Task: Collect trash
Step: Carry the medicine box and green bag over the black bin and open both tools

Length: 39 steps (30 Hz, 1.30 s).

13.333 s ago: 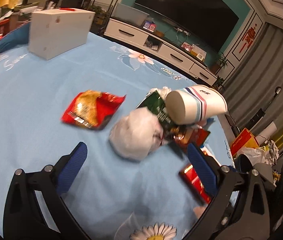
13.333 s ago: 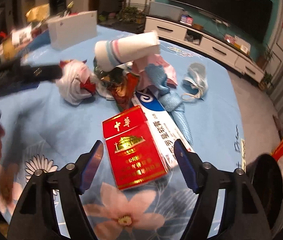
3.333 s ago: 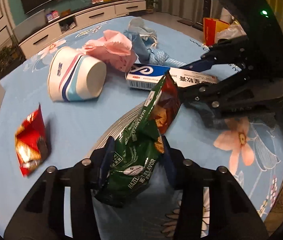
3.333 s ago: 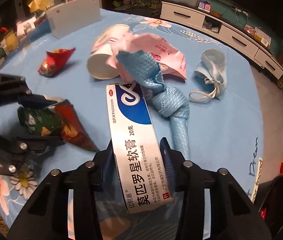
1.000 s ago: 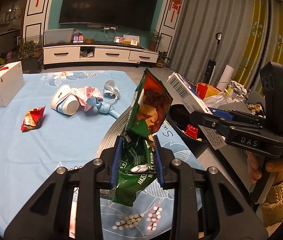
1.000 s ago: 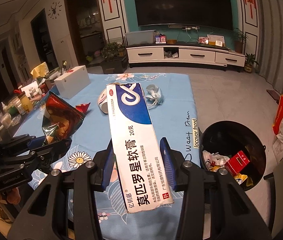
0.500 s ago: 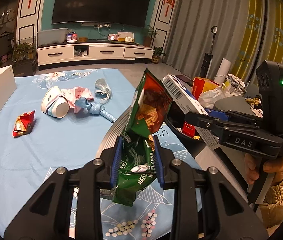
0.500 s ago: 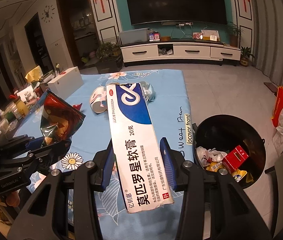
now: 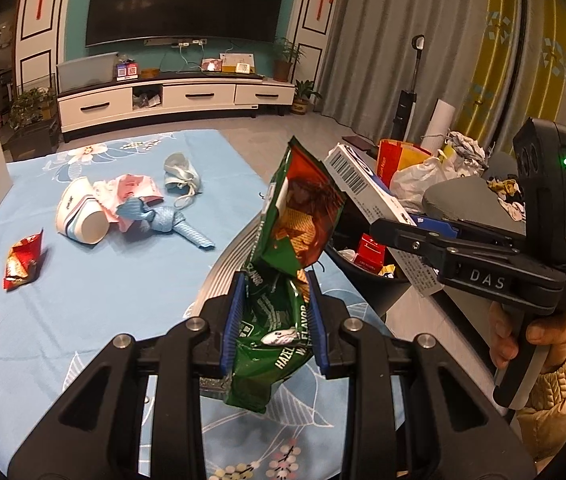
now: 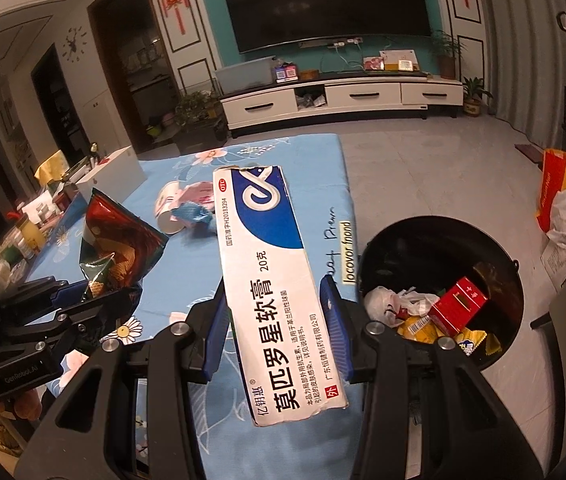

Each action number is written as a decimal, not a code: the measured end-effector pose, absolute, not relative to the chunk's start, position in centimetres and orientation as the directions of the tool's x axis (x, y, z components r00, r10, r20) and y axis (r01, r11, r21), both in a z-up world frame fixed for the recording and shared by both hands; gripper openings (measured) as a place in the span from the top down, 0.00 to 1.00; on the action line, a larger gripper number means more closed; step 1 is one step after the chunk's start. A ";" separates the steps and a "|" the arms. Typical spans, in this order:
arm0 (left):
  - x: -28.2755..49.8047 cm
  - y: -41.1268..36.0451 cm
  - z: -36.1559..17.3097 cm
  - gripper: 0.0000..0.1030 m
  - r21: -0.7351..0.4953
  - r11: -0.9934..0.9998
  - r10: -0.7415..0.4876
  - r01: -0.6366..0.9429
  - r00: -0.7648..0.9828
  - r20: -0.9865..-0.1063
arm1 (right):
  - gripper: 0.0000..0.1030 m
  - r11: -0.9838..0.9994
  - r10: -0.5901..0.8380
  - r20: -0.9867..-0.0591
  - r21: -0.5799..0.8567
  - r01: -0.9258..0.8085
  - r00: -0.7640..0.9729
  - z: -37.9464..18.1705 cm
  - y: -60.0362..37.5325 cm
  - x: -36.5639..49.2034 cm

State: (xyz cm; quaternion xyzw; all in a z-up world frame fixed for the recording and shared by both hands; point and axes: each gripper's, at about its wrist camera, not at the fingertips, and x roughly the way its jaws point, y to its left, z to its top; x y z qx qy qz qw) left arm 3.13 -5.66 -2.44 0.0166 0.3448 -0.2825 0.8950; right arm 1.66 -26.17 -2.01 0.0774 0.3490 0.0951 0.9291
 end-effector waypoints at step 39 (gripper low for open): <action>14.4 -25.6 -8.4 0.68 -0.312 0.696 -0.619 0.647 0.320 -0.717 | 0.56 0.864 0.029 -0.718 0.368 0.343 0.696 -9.9 -42.6 5.9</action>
